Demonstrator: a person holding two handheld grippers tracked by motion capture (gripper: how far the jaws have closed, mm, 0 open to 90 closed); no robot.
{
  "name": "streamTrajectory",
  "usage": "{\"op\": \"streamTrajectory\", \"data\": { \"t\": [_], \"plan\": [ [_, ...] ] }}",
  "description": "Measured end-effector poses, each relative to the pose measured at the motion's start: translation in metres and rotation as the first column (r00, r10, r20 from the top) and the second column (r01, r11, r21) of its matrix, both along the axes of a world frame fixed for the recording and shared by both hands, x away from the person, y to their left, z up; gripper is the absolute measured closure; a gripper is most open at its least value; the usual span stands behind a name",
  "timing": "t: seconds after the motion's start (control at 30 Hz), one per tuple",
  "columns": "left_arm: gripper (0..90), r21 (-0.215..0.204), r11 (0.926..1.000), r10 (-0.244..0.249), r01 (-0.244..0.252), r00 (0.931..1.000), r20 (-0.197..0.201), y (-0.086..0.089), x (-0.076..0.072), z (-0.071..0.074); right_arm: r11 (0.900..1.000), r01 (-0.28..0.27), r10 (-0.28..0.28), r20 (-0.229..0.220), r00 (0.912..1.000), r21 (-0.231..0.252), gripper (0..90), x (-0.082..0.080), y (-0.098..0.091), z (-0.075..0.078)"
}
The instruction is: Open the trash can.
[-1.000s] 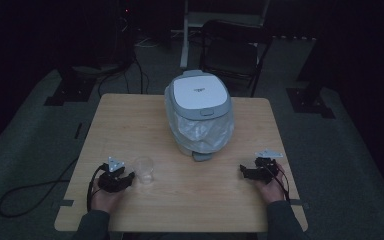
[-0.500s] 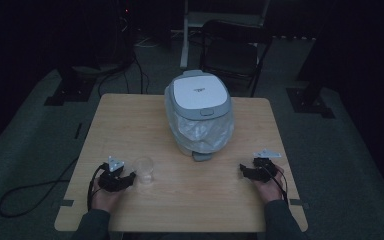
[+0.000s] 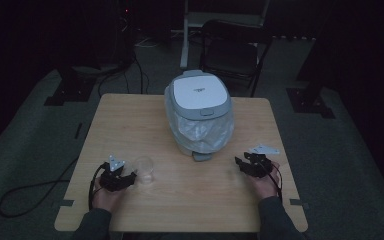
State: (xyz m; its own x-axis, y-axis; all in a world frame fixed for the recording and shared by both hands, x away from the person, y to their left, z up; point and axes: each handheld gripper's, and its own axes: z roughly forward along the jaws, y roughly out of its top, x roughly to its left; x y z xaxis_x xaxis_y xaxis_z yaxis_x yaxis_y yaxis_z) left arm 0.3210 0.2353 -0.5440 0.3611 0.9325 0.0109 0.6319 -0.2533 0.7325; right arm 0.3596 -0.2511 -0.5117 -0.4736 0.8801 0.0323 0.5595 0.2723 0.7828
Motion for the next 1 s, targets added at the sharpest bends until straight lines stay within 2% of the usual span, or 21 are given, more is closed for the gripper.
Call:
{"op": "streamTrajectory", "data": {
  "t": [0.33,0.77,1.0],
  "plan": [
    [39.4,0.002,1.0000,-0.001,0.001,1.0000,0.001,0.000,0.001,0.000,0.9975,-0.070,0.070,0.006,0.9975,0.000,62.5,0.004,0.018,0.007],
    [38.8,0.001,1.0000,0.001,-0.001,1.0000,-0.001,-0.002,0.001,0.000,0.9931,-0.115,0.116,0.021,0.9931,-0.021,64.5,0.010,0.041,0.012],
    [38.4,0.003,1.0000,0.000,0.000,1.0000,-0.001,-0.002,0.001,0.000,0.9905,-0.137,0.137,0.013,0.9905,-0.015,65.3,0.011,0.053,0.009]
  ]
}}
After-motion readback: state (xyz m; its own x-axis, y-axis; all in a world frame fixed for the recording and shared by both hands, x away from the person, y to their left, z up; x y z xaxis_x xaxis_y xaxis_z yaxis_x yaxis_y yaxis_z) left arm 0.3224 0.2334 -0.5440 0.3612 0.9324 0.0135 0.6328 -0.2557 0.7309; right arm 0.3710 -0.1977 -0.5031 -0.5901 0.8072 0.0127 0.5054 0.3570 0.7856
